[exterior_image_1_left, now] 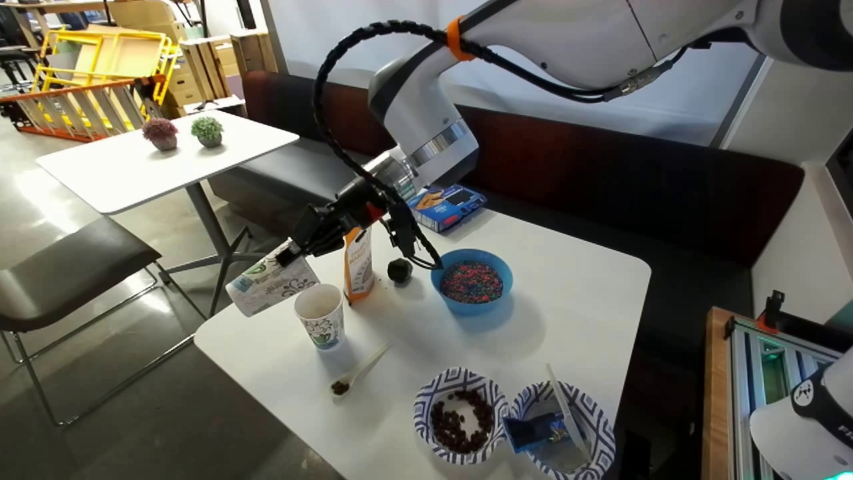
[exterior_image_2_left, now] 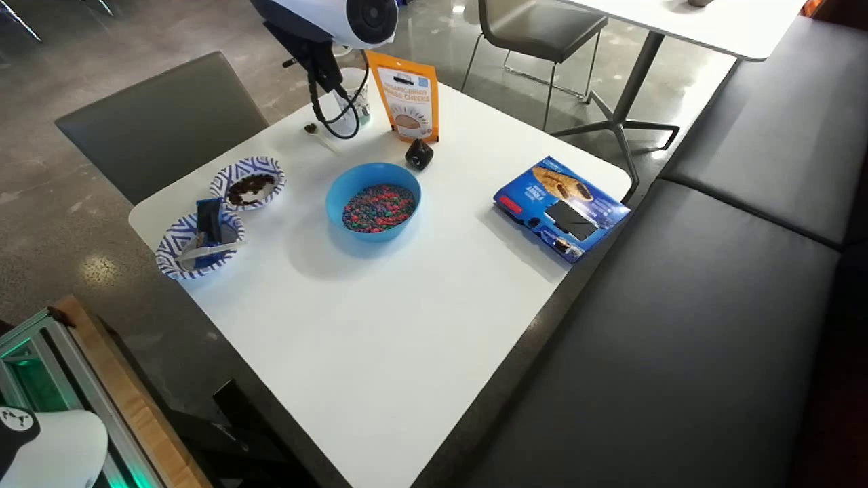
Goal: Pour the contents from the right cup to the left cup
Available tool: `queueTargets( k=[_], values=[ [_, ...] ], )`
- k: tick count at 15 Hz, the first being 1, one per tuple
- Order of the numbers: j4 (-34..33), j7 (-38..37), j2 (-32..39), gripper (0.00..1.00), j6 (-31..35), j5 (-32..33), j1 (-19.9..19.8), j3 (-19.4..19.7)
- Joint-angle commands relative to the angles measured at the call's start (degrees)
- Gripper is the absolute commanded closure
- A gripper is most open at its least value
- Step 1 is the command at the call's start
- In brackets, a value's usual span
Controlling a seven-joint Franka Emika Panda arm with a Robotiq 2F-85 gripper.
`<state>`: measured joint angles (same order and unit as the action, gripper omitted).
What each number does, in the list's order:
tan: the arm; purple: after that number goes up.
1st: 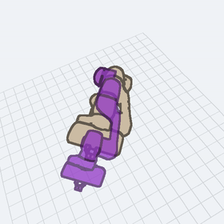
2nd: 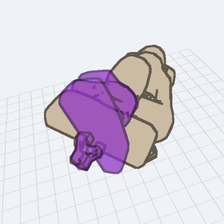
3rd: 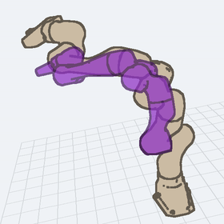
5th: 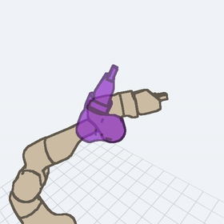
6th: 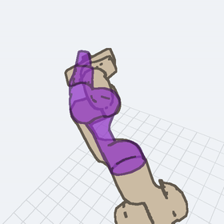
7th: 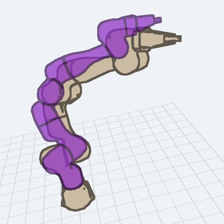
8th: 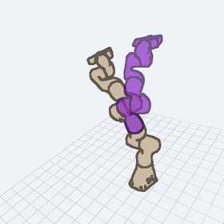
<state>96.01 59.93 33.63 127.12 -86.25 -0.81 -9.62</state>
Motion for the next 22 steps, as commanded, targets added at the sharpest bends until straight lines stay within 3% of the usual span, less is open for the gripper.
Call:
queueTargets(
  k=[1, 22],
  values=[
    [-0.22, -0.77, 1.09, 0.99, -4.21, -4.42, 0.18, 1.46],
    [0.02, 8.44, 4.8, 0.99, -18.73, -21.65, 0.55, 4.97]
  ],
)
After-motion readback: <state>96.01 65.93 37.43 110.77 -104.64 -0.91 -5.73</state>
